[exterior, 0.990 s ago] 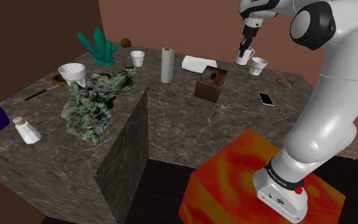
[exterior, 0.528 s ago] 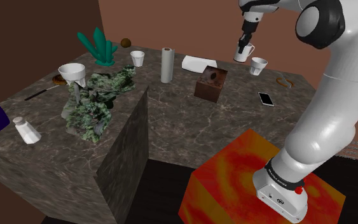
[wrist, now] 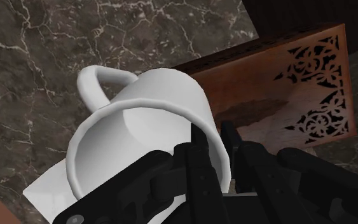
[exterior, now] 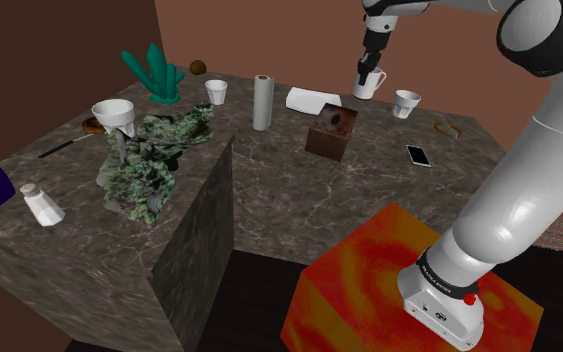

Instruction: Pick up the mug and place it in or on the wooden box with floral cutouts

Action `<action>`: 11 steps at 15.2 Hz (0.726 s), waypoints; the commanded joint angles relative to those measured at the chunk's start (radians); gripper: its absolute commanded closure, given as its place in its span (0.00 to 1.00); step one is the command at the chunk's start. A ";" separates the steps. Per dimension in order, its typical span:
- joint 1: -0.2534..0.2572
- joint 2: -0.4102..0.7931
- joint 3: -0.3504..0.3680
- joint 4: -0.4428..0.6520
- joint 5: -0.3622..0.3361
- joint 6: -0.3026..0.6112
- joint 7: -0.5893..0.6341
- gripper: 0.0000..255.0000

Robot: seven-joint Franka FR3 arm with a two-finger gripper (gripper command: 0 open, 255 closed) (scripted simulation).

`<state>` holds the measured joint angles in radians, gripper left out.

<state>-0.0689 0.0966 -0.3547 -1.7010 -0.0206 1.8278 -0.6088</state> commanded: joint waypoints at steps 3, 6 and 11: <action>0.056 -0.048 0.043 -0.038 -0.023 -0.012 0.104 1.00; 0.087 -0.073 0.071 -0.070 -0.034 -0.006 0.166 1.00; 0.086 -0.069 0.071 -0.133 -0.034 0.061 0.168 1.00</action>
<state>0.0175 0.0262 -0.2836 -1.8236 -0.0546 1.8757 -0.4406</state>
